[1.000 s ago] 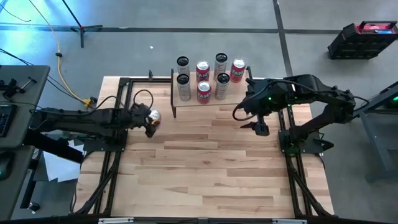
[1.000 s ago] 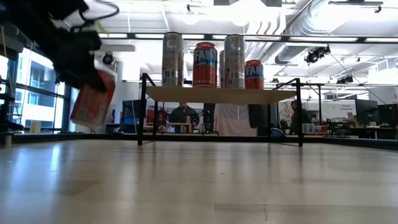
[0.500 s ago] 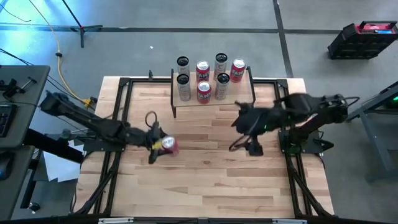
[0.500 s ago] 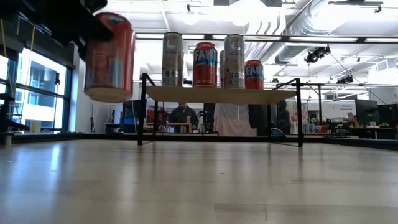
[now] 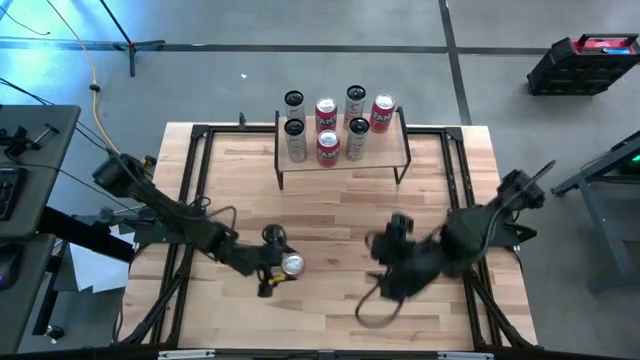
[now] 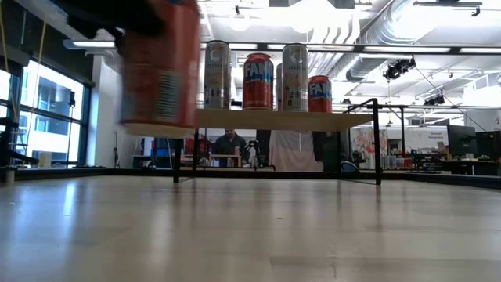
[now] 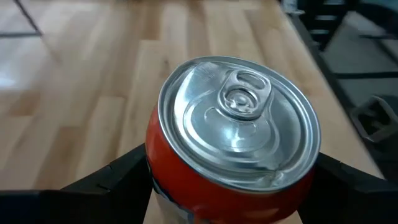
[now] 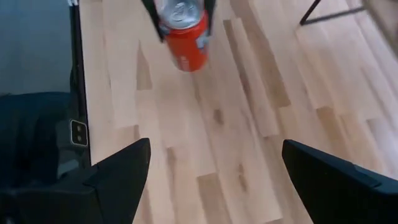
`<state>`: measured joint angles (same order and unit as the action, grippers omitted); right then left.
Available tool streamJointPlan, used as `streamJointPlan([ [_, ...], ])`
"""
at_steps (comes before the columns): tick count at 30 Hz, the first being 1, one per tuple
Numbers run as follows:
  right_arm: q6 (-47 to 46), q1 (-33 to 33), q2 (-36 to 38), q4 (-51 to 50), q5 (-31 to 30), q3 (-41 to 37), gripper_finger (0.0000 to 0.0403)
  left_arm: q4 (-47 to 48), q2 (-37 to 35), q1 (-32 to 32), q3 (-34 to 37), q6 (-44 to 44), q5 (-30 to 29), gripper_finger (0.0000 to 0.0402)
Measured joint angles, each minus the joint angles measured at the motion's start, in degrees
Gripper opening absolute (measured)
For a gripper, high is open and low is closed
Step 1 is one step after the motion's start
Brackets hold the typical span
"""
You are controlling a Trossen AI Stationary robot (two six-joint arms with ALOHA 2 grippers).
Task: Place canned beverage on shelf
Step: Put the red soda can on the shelf aligned with the other red soda can
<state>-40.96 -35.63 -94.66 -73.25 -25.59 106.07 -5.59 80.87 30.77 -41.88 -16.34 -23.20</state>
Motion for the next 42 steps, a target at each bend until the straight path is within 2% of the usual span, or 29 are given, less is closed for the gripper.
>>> streamJointPlan([
  [4, -7.64, -4.9, -5.18, 1.15, -4.07, -0.03, 0.0348, -1.01, 4.76, 0.31, -2.71, -2.01, -6.22, 0.0291],
  [9, -9.46, -7.87, -11.15, 6.71, -3.22, -0.07, 0.0348, -7.57, 10.44, -0.63, -3.3, -6.86, -9.78, 0.0295],
  [15, -11.57, -7.51, -15.65, 9.01, -4.23, -0.07, 0.0348, -19.78, 18.24, -1.53, -3.39, -7.12, -13.2, 0.0296],
  [20, -11.68, -5.26, -16.88, 8.59, -4.25, -0.07, 0.0348, -21.05, 22.28, -3.64, -3.38, -10.28, -14.62, 0.0296],
  [26, -10.76, -1.23, -16.91, 8.36, -4.3, -0.07, 0.0348, -21.55, 23.01, -5.03, -3.39, -10.05, -14.16, 0.0298],
  [32, -5.34, 3.14, -16.91, 8.28, -3.96, -0.07, 0.0352, -21.68, 22.99, -5.05, -3.39, -8.4, -12.17, 0.0319],
  [42, -3.98, 8.22, -16.91, 8.44, -1.0, -0.07, 0.0397, -20.22, 19.89, -5.05, -3.35, -4.05, -10.27, 0.0339],
])
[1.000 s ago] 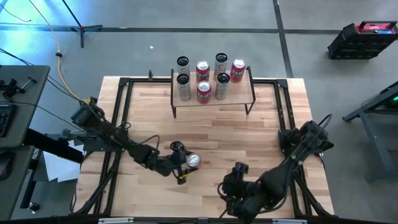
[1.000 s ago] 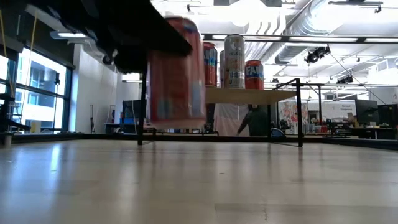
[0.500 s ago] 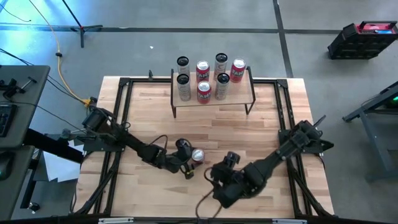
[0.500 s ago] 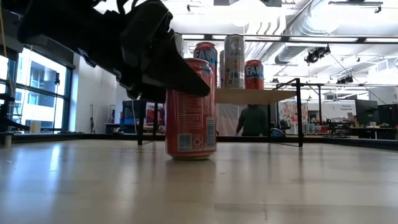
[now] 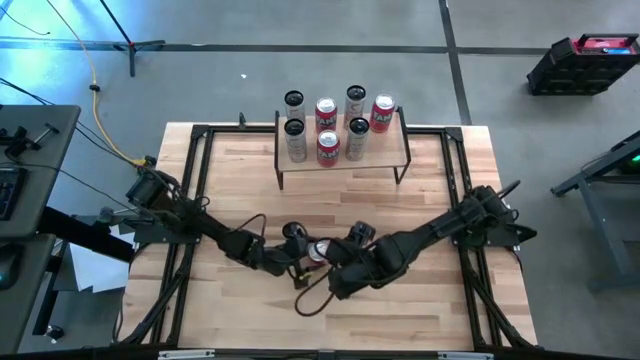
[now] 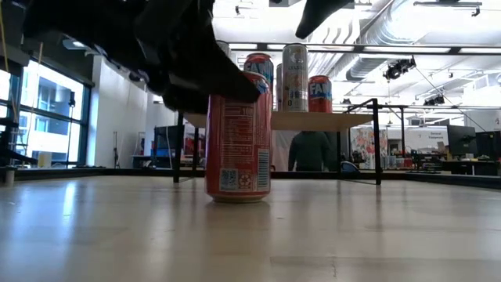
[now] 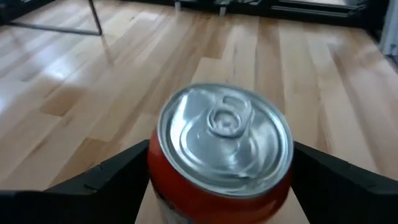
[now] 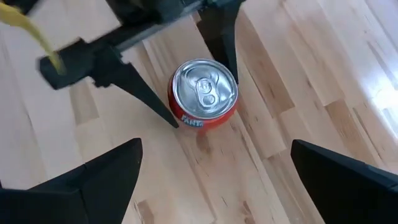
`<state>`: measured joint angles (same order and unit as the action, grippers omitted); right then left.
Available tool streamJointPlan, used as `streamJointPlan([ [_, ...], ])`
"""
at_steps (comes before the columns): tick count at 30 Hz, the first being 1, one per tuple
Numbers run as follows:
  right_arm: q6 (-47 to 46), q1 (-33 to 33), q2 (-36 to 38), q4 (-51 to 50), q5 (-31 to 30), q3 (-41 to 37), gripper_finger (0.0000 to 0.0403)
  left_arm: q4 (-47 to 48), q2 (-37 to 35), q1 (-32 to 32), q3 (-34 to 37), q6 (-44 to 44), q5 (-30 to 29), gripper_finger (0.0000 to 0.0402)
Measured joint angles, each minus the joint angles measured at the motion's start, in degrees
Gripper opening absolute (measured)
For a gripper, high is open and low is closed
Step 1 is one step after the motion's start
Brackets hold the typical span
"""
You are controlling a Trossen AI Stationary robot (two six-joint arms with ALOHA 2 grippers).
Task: Place canned beverage on shelf
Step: Put the red soda can on the shelf aligned with the other red soda can
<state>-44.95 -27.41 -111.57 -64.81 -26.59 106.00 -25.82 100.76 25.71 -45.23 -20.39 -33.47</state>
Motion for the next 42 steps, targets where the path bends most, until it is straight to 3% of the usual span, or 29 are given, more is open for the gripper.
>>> streamJointPlan([
  [5, 0.0, 0.58, 0.0, 1.59, -0.81, 0.0, 0.0398, 5.45, -4.43, 0.36, 0.0, 1.66, 0.35, 0.034],
  [13, 0.1, 2.01, -2.75, 6.56, -4.87, 0.02, 0.0399, 23.67, -15.1, 3.92, 0.08, -0.16, 0.19, 0.034],
  [21, -2.53, 4.01, -5.16, 10.98, -4.87, 0.0, 0.0399, 30.78, -23.42, 9.76, 1.44, -2.76, -0.68, 0.034],
  [32, -12.18, 5.69, -8.5, 10.24, -5.83, 0.0, 0.0399, 36.33, -21.83, 15.36, 1.52, -9.55, -12.15, 0.034],
  [42, -20.54, 6.7, -9.49, 8.54, -1.1, 0.0, 0.0399, 36.8, -17.36, 15.74, 1.51, -11.0, -13.8, 0.034],
])
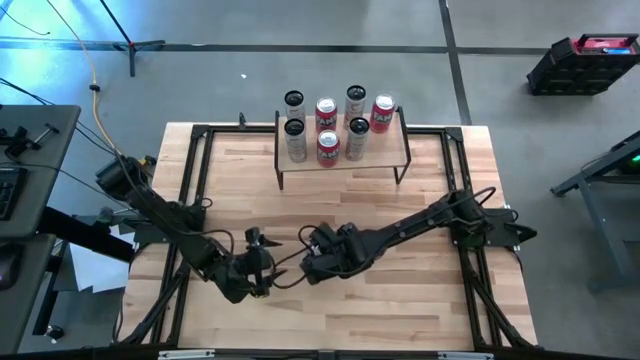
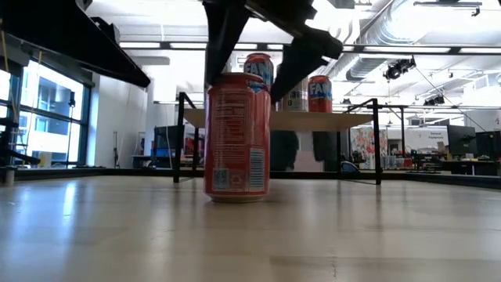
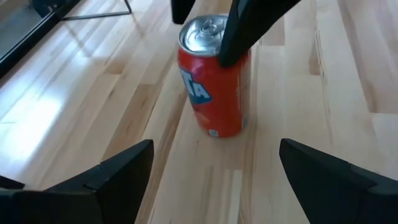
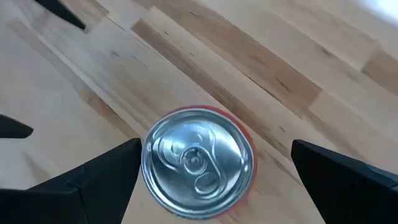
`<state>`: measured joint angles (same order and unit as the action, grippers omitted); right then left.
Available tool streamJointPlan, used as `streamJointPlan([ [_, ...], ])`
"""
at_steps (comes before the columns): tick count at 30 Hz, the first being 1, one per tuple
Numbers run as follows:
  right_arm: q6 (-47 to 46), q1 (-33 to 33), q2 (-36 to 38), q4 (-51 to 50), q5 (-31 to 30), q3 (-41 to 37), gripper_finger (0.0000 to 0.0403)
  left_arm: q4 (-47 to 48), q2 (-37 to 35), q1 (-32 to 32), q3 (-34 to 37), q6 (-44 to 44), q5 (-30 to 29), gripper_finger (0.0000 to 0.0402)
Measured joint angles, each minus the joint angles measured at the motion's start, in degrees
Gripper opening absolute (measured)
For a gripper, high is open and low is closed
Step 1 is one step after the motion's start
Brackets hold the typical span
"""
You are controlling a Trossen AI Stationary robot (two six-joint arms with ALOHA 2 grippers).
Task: Place canned beverage on shelf
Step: Put the red soda can on the shelf aligned with the other red soda can
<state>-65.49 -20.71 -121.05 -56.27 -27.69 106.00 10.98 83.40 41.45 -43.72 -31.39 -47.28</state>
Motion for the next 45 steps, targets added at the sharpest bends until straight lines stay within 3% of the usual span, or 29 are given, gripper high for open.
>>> streamJointPlan([
  [9, -4.87, 0.53, -0.68, -0.25, -0.15, 0.02, 0.0399, -0.58, 3.31, -0.02, 0.0, -2.54, -0.47, 0.034],
  [17, -6.54, 0.41, -3.67, -0.65, 3.39, 0.0, 0.0392, -0.68, 3.64, -0.02, 0.0, -4.3, 0.01, 0.034],
  [27, -4.05, 1.37, -3.51, -0.67, 6.79, 0.0, 0.0305, -0.5, 3.64, 0.49, 0.0, -5.01, 0.27, 0.034],
  [34, 19.61, 2.97, 0.04, 0.52, 17.12, -0.02, 0.0292, 0.06, 1.32, 5.55, 0.0, -2.68, 2.63, 0.034],
  [39, 43.57, 4.49, 0.72, 2.21, 25.26, -0.02, 0.0317, 0.05, -3.04, 9.74, -0.02, -0.99, 2.83, 0.034],
  [45, 67.13, 4.91, 0.2, 8.79, 34.63, -0.02, 0.0311, -0.89, -8.79, 15.3, -0.02, -6.15, 2.23, 0.034],
])
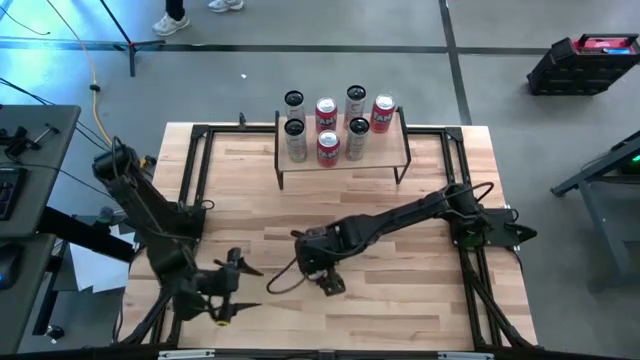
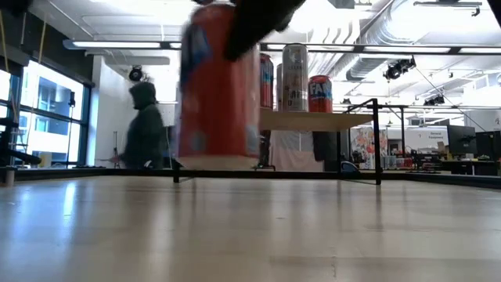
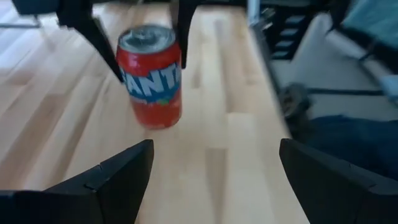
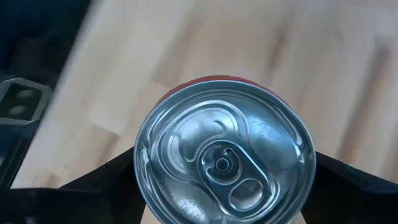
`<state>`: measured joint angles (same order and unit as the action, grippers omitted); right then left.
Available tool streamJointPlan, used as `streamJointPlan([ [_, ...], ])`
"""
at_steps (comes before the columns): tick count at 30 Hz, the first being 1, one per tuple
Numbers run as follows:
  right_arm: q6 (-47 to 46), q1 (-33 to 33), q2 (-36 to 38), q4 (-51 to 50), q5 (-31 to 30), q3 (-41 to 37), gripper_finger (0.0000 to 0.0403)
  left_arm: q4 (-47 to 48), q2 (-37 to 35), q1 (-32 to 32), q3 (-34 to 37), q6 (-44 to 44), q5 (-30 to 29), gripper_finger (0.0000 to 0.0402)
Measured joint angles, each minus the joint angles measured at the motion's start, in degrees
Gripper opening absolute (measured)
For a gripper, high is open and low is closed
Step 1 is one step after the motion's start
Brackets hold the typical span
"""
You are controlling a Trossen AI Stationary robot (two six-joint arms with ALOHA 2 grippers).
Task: Place canned beverage on shelf
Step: Put the red soda can on the shelf aligned with the other red soda can
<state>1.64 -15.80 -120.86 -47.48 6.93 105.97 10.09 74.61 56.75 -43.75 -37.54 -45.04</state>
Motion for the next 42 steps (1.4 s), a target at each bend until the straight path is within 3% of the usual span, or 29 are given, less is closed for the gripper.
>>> streamJointPlan([
  [5, 17.82, -0.36, 0.02, 3.8, 7.03, 0.0, 0.0308, -3.04, -2.92, 1.97, 0.01, 4.31, -0.28, 0.034],
  [12, 34.32, -0.86, -1.0, -0.38, 8.18, 0.0, 0.0308, -7.12, -5.48, 0.28, 0.01, 8.74, -1.13, 0.034],
  [24, 34.88, -1.13, -1.33, -4.11, 10.5, 0.0, 0.0308, -10.85, -6.52, -2.37, 0.0, 19.11, -1.16, 0.034],
  [30, 37.43, -1.13, -2.74, -4.15, 12.93, 0.0, 0.0308, -11.32, -6.53, -2.37, 0.0, 20.68, -1.19, 0.034],
  [38, 33.29, -1.18, -2.89, -2.12, 13.04, 0.0, 0.0308, -11.28, -6.49, -2.38, 0.0, 20.15, -1.17, 0.034],
  [42, 31.47, -1.52, -2.89, -2.16, 13.01, 0.02, 0.033, -11.28, -6.49, -2.38, 0.0, 20.15, -1.17, 0.034],
])
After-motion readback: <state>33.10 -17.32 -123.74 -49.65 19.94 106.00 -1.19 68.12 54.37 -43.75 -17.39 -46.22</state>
